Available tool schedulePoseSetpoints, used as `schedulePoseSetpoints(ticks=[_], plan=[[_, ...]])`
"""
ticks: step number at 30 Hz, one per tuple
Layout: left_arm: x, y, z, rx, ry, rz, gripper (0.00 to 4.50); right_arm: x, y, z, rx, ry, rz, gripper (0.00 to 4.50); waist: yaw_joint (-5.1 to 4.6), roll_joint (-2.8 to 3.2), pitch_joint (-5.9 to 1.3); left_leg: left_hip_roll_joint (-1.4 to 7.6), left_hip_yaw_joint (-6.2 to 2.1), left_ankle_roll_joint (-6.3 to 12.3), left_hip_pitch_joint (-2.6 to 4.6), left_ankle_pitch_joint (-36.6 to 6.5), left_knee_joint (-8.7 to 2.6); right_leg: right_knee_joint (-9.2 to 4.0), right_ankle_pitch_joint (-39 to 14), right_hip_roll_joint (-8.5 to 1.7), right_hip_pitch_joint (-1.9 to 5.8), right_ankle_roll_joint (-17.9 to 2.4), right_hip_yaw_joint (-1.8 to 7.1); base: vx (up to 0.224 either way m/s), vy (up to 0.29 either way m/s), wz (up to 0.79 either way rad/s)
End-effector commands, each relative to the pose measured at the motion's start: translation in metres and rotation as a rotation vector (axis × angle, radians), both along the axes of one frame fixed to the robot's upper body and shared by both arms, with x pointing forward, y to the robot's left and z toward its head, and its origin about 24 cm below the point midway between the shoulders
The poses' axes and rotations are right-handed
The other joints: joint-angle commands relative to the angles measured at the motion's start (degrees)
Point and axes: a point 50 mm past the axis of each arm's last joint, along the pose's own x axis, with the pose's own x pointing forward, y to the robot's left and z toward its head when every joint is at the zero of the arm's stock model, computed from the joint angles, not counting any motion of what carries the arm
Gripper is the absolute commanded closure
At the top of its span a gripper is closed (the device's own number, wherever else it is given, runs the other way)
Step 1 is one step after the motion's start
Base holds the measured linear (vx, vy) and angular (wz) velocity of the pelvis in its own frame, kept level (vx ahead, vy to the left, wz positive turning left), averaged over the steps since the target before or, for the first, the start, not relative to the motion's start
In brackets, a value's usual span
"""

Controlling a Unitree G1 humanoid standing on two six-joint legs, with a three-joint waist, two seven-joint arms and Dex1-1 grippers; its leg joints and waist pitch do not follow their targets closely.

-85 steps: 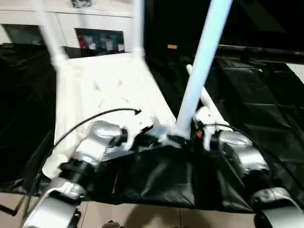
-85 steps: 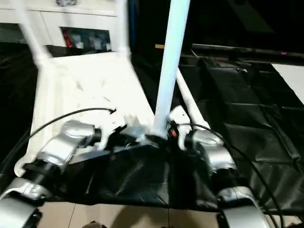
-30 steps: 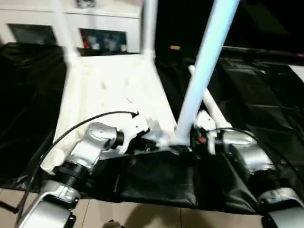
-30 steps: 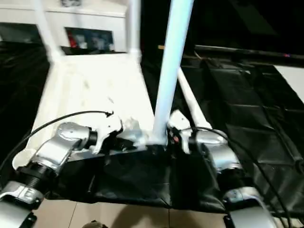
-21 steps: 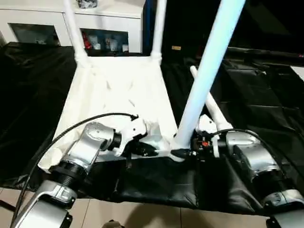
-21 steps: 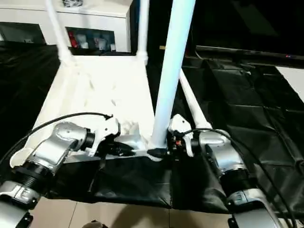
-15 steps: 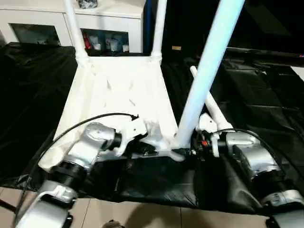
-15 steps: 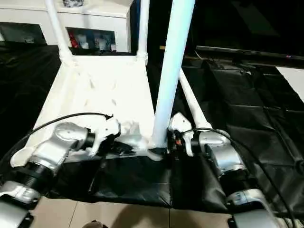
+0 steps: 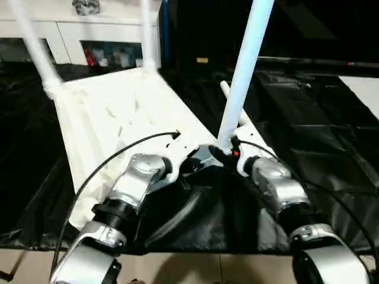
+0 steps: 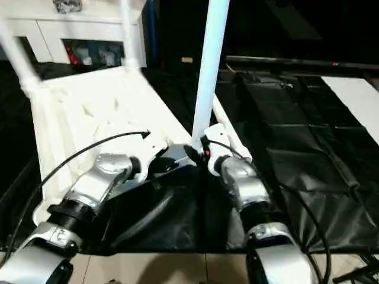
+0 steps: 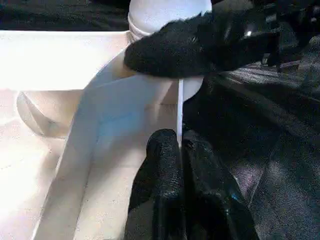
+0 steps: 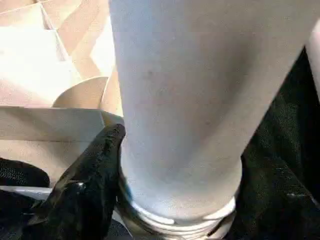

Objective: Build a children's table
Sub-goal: Rotate leg to tighten

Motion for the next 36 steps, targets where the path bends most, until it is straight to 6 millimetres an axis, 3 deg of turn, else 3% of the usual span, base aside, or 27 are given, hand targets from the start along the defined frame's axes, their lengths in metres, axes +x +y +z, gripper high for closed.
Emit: schedulePoseSetpoints(ticks=[1,4,10,13,16,23,31,36], plan=[[-0.009,-0.039,0.017,-0.109,-0.047,-0.153,4.50,-0.012,0.035,-0.009,0.052,0.070,0.165,0.79,0.28,-0.41,-3.34,-0.09,0.47,2.31,0.13,-14.49,-3.54,-4.70,-20.14,-2.67,2.76,-8.79,1.73,0.000,0.000,0.00],[-0.012,-0.029,0.018,-0.112,-0.043,-0.213,4.50,-0.010,0.023,-0.004,0.040,0.043,0.218,0.54,0.34,-0.26,-3.44,0.00,0.43,2.67,0.10,-14.60,-3.52,-4.54,-18.65,-2.76,2.99,-9.64,1.74,0.000,0.000,0.00],[-0.021,-0.006,0.022,-0.125,-0.012,-0.361,4.50,-0.018,-0.003,0.002,-0.012,0.013,0.437,0.54,0.51,-0.27,-3.51,0.17,0.60,4.24,-0.07,-12.46,-3.32,-3.79,-13.14,-2.69,3.24,-11.88,1.84,0.000,0.000,0.00],[-0.021,0.005,0.022,-0.110,0.003,-0.393,4.50,-0.026,-0.012,0.004,-0.014,0.026,0.547,0.54,0.80,-0.17,-3.57,0.28,0.65,4.55,0.18,-12.02,-3.27,-3.58,-11.77,-2.62,3.17,-12.74,1.91,0.000,0.000,0.00],[-0.021,0.013,0.022,-0.107,0.024,-0.409,4.50,-0.035,-0.022,0.007,-0.020,0.054,0.666,0.54,1.77,-0.27,-3.47,0.39,0.84,4.50,0.56,-12.57,-3.21,-3.71,-12.72,-2.56,3.06,-12.51,1.94,0.000,0.000,0.00],[-0.023,0.024,0.021,-0.094,0.089,-0.485,4.50,-0.048,-0.033,0.012,-0.008,0.116,0.833,0.70,2.94,-0.22,-3.35,0.50,0.83,3.69,0.53,-13.48,-3.35,-3.94,-15.78,-2.65,2.99,-11.64,1.94,0.000,0.000,0.00],[-0.021,0.023,0.022,-0.091,0.064,-0.458,4.50,-0.052,-0.028,0.010,0.001,0.121,0.838,1.40,2.94,-0.36,-3.47,0.43,0.69,2.90,0.38,-12.66,-3.36,-3.88,-15.93,-2.79,3.03,-11.11,1.92,0.000,0.000,0.00],[-0.014,0.016,0.020,-0.092,0.017,-0.334,4.50,-0.046,-0.020,0.005,0.036,0.098,0.718,1.66,2.80,-0.72,-3.46,0.33,0.64,2.66,0.24,-12.25,-3.39,-3.91,-16.17,-2.82,3.15,-10.71,1.89,0.000,0.000,0.00]])
